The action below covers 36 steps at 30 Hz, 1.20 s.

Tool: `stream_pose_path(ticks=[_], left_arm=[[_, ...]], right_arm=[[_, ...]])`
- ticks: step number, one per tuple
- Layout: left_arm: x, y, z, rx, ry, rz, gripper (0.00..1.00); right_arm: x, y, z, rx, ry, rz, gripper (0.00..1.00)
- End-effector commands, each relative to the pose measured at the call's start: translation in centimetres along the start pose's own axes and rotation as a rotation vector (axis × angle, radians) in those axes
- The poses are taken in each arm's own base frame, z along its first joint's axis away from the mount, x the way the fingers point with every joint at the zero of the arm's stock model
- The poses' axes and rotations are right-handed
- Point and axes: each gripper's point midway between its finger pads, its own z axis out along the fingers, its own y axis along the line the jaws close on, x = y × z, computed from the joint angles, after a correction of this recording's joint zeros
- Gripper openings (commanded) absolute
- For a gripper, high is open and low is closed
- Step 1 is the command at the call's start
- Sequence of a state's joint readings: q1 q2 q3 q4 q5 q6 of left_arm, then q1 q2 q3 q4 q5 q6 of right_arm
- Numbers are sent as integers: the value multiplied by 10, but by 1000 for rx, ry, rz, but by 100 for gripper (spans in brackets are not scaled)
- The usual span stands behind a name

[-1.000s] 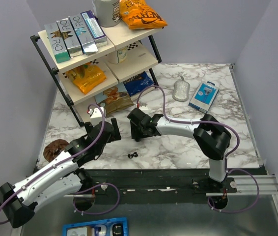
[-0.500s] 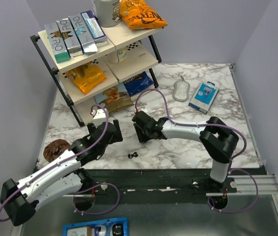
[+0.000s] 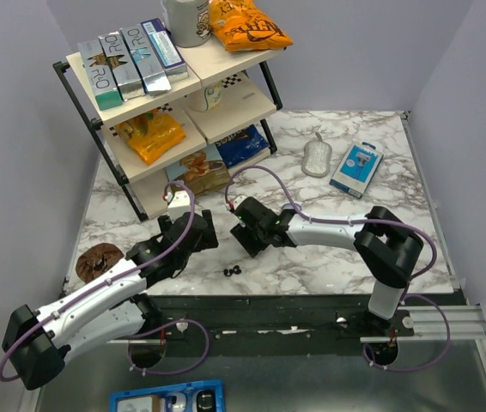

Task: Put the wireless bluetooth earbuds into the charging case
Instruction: Pick up the charging case at the center of the board.

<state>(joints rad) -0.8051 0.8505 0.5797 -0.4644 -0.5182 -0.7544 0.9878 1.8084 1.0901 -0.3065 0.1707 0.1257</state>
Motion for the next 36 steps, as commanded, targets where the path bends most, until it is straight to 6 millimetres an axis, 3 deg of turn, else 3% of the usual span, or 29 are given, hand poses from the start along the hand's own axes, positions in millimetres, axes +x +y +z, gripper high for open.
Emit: stream_pose_path(ticks=[1, 7, 10, 14, 15, 16, 20, 21, 22, 23, 25, 26, 30, 36], left_arm=[[4, -2, 3, 14, 9, -12, 95], [5, -3, 4, 10, 16, -10, 95], [4, -2, 4, 3, 18, 7, 97], [-2, -6, 3, 11, 17, 47, 99], [-3, -7, 4, 13, 17, 63, 99], [-2, -9, 6, 16, 24, 75, 99], [3, -44, 14, 168, 88, 207, 99], [16, -62, 11, 279, 159, 258, 99], [30, -67, 19, 306, 221, 347, 99], [25, -81, 17, 353, 240, 379, 99], [38, -97, 17, 446, 323, 437, 99], [36, -104, 17, 487, 314, 492, 99], [39, -116, 19, 559, 342, 594, 99], [53, -124, 28, 561, 407, 798, 99]], right_arm=[[37, 5, 0, -31, 129, -44, 74], [18, 5, -16, -28, 60, 12, 83], [4, 5, -40, -42, 1, 51, 86], [-17, -2, -94, -55, -125, 128, 89], [-27, -6, -115, -56, -184, 149, 89], [-25, -11, -125, -40, -191, 174, 89], [-25, -38, -158, 67, -251, 299, 89], [-25, -47, -164, 108, -273, 327, 89], [-26, -51, -176, 113, -312, 371, 89], [-25, -55, -182, 125, -335, 395, 89], [-27, -64, -196, 143, -392, 444, 89], [-28, -67, -208, 140, -431, 460, 89], [-30, -69, -233, 103, -506, 472, 89], [-24, -69, -235, 94, -511, 450, 89]])
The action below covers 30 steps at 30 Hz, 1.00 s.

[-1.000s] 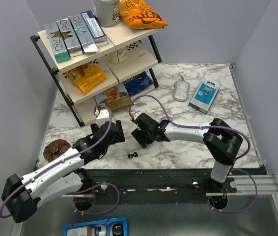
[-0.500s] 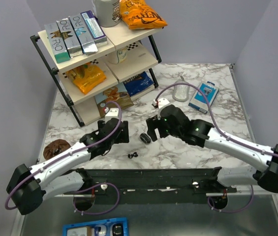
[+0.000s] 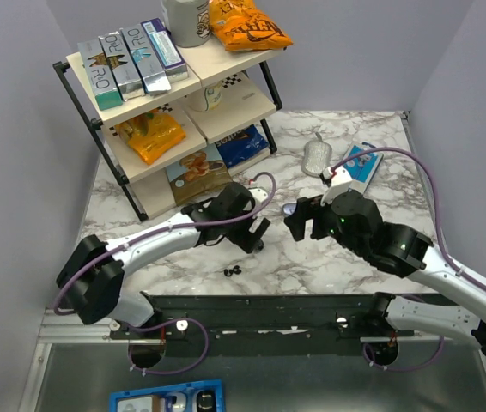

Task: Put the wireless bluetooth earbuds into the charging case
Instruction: Pick up the charging case at the center of the board.

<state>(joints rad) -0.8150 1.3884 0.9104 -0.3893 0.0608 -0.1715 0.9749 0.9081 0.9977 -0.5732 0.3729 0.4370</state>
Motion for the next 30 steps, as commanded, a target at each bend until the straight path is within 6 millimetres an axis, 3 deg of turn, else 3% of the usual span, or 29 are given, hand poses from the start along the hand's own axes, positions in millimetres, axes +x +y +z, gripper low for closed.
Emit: stream_pose_path(ticks=[1, 13, 30], left_arm=[[13, -13, 13, 51, 121, 198, 99], [35, -9, 49, 51, 225, 219, 99], [24, -5, 75, -7, 204, 142, 99]], right_arm=[[20, -13, 4, 51, 44, -23, 89], [23, -20, -1, 61, 20, 9, 89], [25, -23, -6, 59, 7, 31, 88]])
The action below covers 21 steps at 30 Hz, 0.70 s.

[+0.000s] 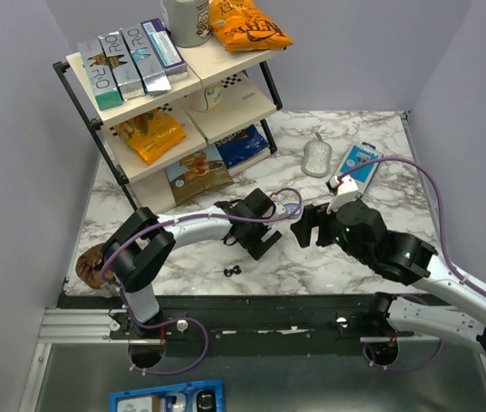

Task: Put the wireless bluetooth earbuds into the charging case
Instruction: Pick up the charging case at the center of the board.

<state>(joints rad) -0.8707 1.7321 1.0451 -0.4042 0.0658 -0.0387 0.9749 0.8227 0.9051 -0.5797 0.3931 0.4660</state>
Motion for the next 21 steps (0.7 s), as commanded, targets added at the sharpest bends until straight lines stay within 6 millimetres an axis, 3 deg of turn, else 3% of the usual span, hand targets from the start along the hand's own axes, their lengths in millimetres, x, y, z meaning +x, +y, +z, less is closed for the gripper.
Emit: stream_pose_path(ticks=[1, 6, 13, 21], left_arm=[[-10, 3, 4, -25, -24, -27, 99], [-7, 3, 7, -27, -16, -40, 98], [-1, 3, 8, -26, 4, -50, 83], [4, 2, 9, -21, 14, -57, 75]], right_arm=[[4, -8, 1, 36, 2, 7, 88], [3, -8, 0, 37, -3, 5, 88], [5, -9, 1, 41, -2, 6, 88], [6, -10, 0, 39, -2, 10, 88]])
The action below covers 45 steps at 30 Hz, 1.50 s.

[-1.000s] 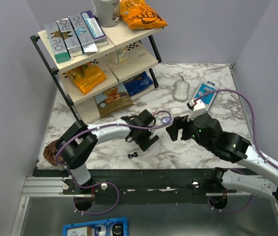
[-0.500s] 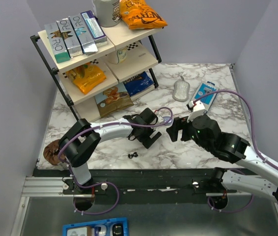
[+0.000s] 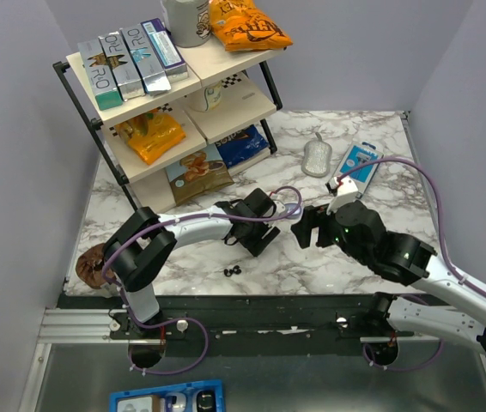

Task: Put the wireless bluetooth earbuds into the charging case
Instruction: Pick up the charging case at the center of the board.

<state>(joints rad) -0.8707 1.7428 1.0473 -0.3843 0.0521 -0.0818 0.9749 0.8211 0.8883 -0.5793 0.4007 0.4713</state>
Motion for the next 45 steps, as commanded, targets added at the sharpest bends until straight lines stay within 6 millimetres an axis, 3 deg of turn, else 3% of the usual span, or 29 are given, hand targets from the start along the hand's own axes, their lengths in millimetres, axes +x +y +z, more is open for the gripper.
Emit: stream_pose_path(ticks=[1, 9, 15, 16, 18, 19, 25, 26, 30, 32, 34, 35, 37, 38, 39, 41, 45], left_arm=[[6, 1, 5, -10, 20, -14, 73], [6, 2, 6, -16, 19, -18, 58], [5, 2, 5, -19, -7, -29, 36], [-1, 3, 2, -24, -35, -37, 28], [-1, 4, 0, -34, -57, -44, 25], [-11, 3, -5, -35, -106, -44, 17], [-24, 9, -18, -104, -239, -65, 13], [-35, 8, -25, -102, -297, -70, 10], [-39, 10, -36, -117, -416, -105, 7], [-52, 9, -49, -106, -510, -125, 4], [-47, 6, -52, -107, -547, -125, 4], [-60, 4, -65, -99, -631, -132, 3], [-51, 2, -67, -95, -679, -130, 0], [-71, -8, -89, -51, -824, -120, 0], [-56, -10, -84, -46, -838, -115, 0], [-66, -18, -101, -25, -964, -102, 0], [-58, -32, -95, -24, -980, -12, 0]], right_arm=[[1, -6, -2, 23, -13, 11, 88], [1, -8, -3, 22, -17, 18, 88], [1, -9, -5, 22, -25, 23, 88], [0, -9, -6, 22, -28, 24, 88], [-1, -9, -7, 19, -33, 26, 88], [-1, -9, -7, 21, -36, 27, 88], [-4, -9, -8, 20, -48, 35, 88], [-5, -10, -9, 22, -52, 39, 88], [-11, -9, -12, 18, -74, 57, 88], [-13, -9, -13, 16, -78, 67, 88], [-13, -7, -14, 10, -76, 71, 88], [-13, -6, -14, 6, -76, 81, 88], [-12, -5, -14, -2, -68, 89, 88], [-11, -2, -13, -11, -61, 93, 88], [-11, -1, -12, -12, -57, 94, 88], [-9, 4, -10, -33, -41, 85, 88], [-7, 15, -6, -81, -12, 55, 88]])
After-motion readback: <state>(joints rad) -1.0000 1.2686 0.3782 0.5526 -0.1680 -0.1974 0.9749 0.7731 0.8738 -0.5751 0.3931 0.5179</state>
